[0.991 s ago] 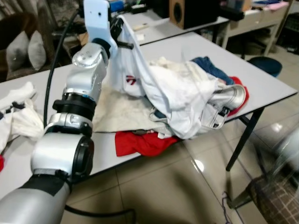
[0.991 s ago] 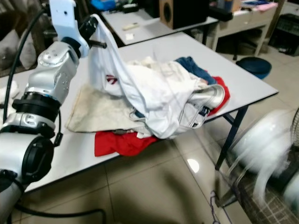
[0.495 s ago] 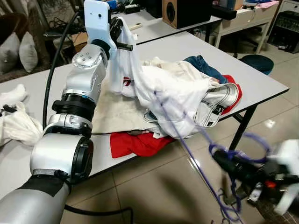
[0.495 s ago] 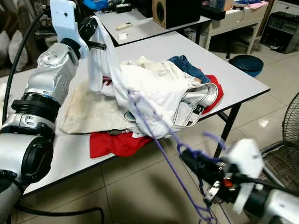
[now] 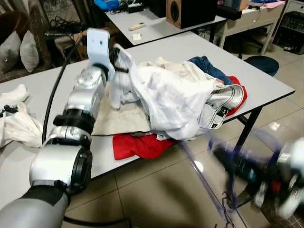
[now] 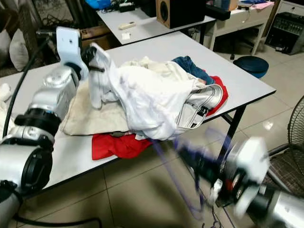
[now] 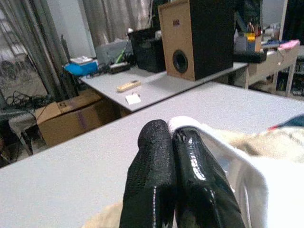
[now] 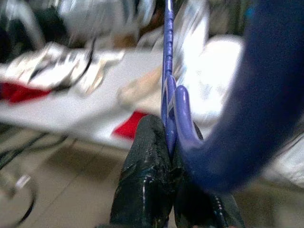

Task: Hang hanger

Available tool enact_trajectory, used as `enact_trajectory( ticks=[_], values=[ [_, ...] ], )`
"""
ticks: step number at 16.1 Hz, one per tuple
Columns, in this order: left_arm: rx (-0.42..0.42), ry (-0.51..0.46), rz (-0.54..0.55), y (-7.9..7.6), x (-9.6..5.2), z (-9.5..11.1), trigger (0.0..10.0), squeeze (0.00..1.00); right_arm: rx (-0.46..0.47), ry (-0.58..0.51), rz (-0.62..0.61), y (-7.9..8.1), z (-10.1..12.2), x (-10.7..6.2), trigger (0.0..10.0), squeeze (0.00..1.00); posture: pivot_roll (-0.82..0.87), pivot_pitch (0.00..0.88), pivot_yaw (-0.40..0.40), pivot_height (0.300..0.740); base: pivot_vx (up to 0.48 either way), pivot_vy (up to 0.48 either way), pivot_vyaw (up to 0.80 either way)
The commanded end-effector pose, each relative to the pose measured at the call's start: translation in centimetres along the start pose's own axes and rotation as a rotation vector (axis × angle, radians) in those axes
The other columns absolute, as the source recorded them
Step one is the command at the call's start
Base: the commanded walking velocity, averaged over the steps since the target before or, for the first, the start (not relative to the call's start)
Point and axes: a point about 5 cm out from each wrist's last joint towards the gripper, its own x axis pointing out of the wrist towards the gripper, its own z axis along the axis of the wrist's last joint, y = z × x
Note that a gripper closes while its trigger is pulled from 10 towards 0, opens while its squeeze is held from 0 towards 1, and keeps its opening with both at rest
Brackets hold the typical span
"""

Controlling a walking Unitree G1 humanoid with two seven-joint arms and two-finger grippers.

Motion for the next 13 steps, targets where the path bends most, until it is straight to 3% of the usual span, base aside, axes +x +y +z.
enact_trajectory(
  ticks=[1, 3, 4, 5, 6, 8, 9, 13],
  values=[
    [-0.003, 0.011, -0.007, 0.5, -0.4, -0.5, 0.0, 0.0, 0.006, -0.058, -0.054, -0.5, 0.6, 0.0, 10.0, 0.0, -0.15, 0.0, 0.145, 0.74, 0.0, 0.0, 0.0],
    [-0.159, -0.005, -0.096, 0.4, -2.4, -1.7, 0.0, 0.0, 0.037, -0.199, -0.28, -2.0, 1.1, 0.9, 10.0, 0.0, -0.14, 0.0, 0.151, 0.74, 0.0, 0.0, 0.0],
    [-0.191, -0.029, -0.123, 0.0, -3.5, -1.9, 0.0, 0.0, 0.037, -0.218, -0.35, -2.3, 1.1, 1.3, 10.0, 0.0, -0.13, 0.0, 0.151, 0.74, 0.0, 0.0, 0.0],
    [-0.237, -0.073, -0.156, -1.1, -5.0, -1.8, 2.6, 0.0, 0.01, -0.197, -0.444, -2.8, 0.8, 2.0, 10.0, 0.0, -0.13, 0.0, 0.15, 0.74, 0.0, 0.0, 0.0],
    [-0.215, -0.066, -0.206, -2.5, -6.2, -2.0, 10.0, 0.0, -0.07, -0.121, -0.491, -2.8, 0.2, 3.0, 10.0, 0.0, -0.13, 0.0, 0.146, 0.74, 0.0, 0.0, 0.0],
    [-0.149, -0.102, -0.259, -4.2, -7.6, -1.9, 10.0, 0.0, -0.054, -0.083, -0.534, -2.7, -0.8, 4.1, 10.0, 0.0, -0.12, 0.0, 0.122, 0.74, 0.0, 0.0, 0.0],
    [-0.16, -0.098, -0.254, -4.8, -8.0, -1.4, 10.0, 0.0, -0.015, -0.098, -0.547, -2.7, -0.9, 4.9, 10.0, 0.0, -0.11, 0.0, 0.107, 0.74, 0.0, 0.0, 0.0],
    [-0.175, -0.111, -0.226, -5.3, -9.0, -0.1, 10.0, 0.0, -0.046, -0.145, -0.561, -3.2, -0.1, 6.2, 10.0, 0.0, -0.09, 0.0, 0.088, 0.74, -0.203, 0.0, 0.0]
  ],
)
